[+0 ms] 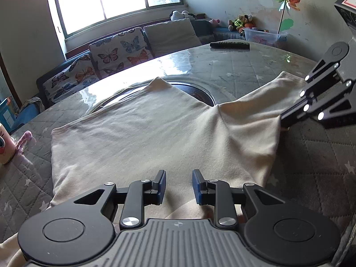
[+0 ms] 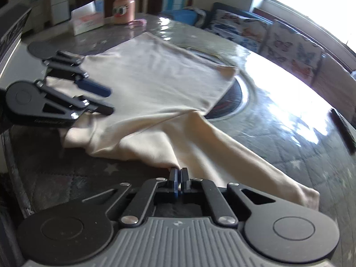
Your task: Fold clothes
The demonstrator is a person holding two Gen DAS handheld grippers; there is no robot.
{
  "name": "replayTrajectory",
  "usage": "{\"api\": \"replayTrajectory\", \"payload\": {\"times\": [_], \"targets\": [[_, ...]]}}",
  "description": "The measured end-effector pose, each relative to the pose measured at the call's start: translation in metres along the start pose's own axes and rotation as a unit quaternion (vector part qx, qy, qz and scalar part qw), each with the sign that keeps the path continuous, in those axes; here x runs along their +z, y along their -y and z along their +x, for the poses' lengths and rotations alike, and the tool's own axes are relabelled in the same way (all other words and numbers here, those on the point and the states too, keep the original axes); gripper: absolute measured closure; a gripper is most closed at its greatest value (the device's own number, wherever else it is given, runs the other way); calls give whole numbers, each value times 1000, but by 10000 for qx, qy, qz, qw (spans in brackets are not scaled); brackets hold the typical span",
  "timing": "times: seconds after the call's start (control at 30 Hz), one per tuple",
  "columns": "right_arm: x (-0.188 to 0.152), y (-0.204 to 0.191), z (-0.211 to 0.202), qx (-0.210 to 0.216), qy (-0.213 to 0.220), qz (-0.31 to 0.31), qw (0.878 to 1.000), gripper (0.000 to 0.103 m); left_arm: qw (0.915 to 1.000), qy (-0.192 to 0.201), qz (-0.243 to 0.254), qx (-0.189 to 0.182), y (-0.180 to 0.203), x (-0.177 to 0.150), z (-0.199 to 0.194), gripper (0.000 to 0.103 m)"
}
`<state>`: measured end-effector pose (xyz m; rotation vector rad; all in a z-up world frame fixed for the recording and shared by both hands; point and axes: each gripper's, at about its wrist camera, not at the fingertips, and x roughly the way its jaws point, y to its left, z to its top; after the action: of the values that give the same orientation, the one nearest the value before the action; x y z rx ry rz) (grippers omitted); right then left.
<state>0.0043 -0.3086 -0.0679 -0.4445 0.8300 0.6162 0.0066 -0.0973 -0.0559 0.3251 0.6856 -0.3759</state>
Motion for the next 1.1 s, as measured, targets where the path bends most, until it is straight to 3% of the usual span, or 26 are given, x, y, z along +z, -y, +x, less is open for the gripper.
{"api": "replayTrajectory", "payload": {"times": [0.3, 0.47, 0.77, 0.9, 0.93, 0.97, 1.0, 1.1], "targets": [[-24, 22, -8, -15, 7, 733, 9973, 97, 9998, 150, 136, -91, 6, 9, -5, 74], [-39, 57, -21, -468, 241, 1503, 9872, 78, 9989, 326, 253, -209, 15, 21, -10, 74], [-84, 129, -18, -1588, 352, 2916, 9426, 54, 9974, 173, 433, -551, 38, 17, 5, 73], [-91, 137, -11, -1556, 467, 3092, 9370, 55, 9973, 134, 460, -557, 41, 16, 8, 74], [-91, 136, -10, -1531, 506, 3078, 9377, 63, 9973, 131, 459, -553, 41, 16, 8, 74], [-90, 136, -9, -1507, 537, 3063, 9384, 84, 9973, 128, 463, -555, 41, 16, 8, 74], [-89, 137, -8, -1483, 553, 3047, 9392, 92, 9972, 130, 477, -561, 41, 16, 8, 74], [-78, 138, -8, -1635, 619, 2870, 9418, 93, 9967, 134, 537, -594, 42, 15, 7, 74]]}}
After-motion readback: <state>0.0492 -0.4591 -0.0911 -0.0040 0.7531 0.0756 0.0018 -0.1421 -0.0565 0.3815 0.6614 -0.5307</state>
